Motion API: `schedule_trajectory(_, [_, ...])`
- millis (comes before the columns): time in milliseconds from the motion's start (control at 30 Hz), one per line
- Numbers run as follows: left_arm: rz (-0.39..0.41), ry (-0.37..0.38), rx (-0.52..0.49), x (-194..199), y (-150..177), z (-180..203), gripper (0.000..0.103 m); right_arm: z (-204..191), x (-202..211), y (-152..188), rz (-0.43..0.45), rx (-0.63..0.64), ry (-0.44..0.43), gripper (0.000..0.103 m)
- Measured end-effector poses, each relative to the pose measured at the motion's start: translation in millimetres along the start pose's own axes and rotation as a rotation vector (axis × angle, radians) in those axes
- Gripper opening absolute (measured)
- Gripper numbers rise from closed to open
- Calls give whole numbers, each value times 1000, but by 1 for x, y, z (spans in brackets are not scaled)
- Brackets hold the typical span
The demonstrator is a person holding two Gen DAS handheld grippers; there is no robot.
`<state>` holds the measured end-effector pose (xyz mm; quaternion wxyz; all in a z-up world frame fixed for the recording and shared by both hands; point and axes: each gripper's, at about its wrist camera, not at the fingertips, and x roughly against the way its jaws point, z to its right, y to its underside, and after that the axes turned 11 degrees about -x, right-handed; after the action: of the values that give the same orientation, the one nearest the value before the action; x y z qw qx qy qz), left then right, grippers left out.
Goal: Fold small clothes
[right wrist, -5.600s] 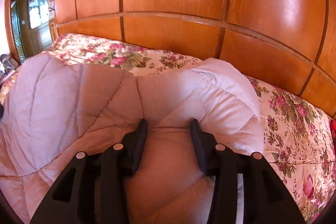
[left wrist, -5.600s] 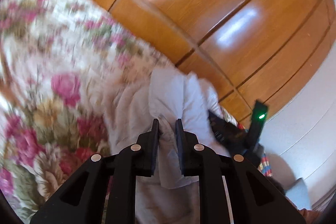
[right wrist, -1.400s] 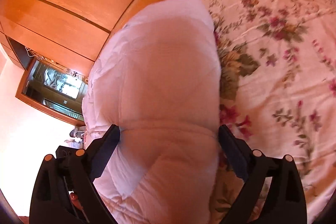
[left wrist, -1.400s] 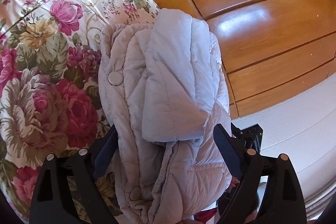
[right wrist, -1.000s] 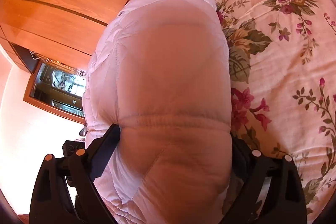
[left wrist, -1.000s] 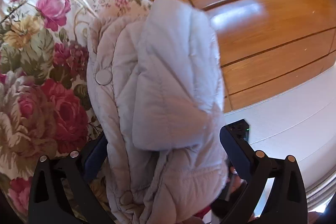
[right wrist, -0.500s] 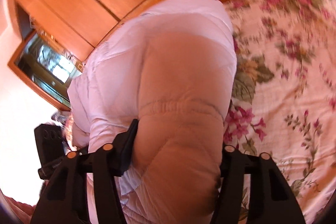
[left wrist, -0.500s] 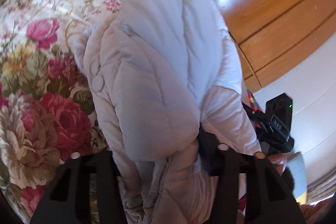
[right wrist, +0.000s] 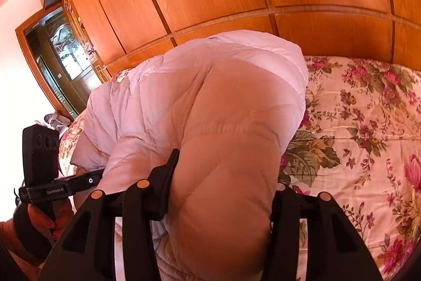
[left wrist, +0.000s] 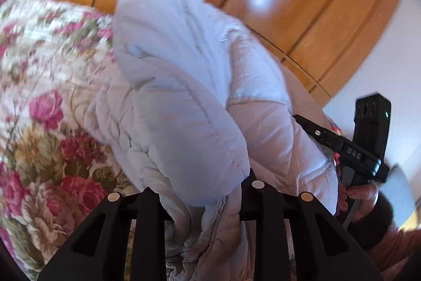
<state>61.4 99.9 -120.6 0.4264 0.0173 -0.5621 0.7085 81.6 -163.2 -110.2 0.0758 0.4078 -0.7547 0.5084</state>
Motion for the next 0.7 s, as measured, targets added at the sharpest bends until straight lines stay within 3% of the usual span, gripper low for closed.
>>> schedule_trajectory(100, [-5, -13, 22, 0, 4, -4, 36, 22, -1, 3, -43, -85, -38, 55])
schedule_trajectory(167, [-19, -27, 77, 3, 11, -8, 57, 35, 1, 5, -63, -142, -66, 61])
schedule_trajectory(200, [-21, -17, 118, 4, 14, -13, 61, 41, 3, 6, -67, -166, -81, 62])
schedule_trajectory(267, [7, 2, 225, 13, 26, -25, 71, 46, 6, 6, -68, -187, -85, 75])
schedule_trajectory(367, [35, -34, 245, 24, 31, -34, 84, 51, 10, 3, -71, -197, -89, 81])
schedule_trajectory(433, [8, -24, 241, 19, 30, -38, 85, 55, 8, -2, -101, -228, -113, 83])
schedule_trajectory(500, [-57, 46, 263, 7, 33, -41, 89, 61, 6, -6, -116, -272, -139, 84])
schedule_trajectory(633, [-72, 188, 382, -16, 35, -58, 89, 71, -10, -9, -193, -390, -198, 86])
schedule_trajectory(700, [-89, 206, 349, -22, 33, -55, 89, 71, -19, -9, -202, -407, -191, 87])
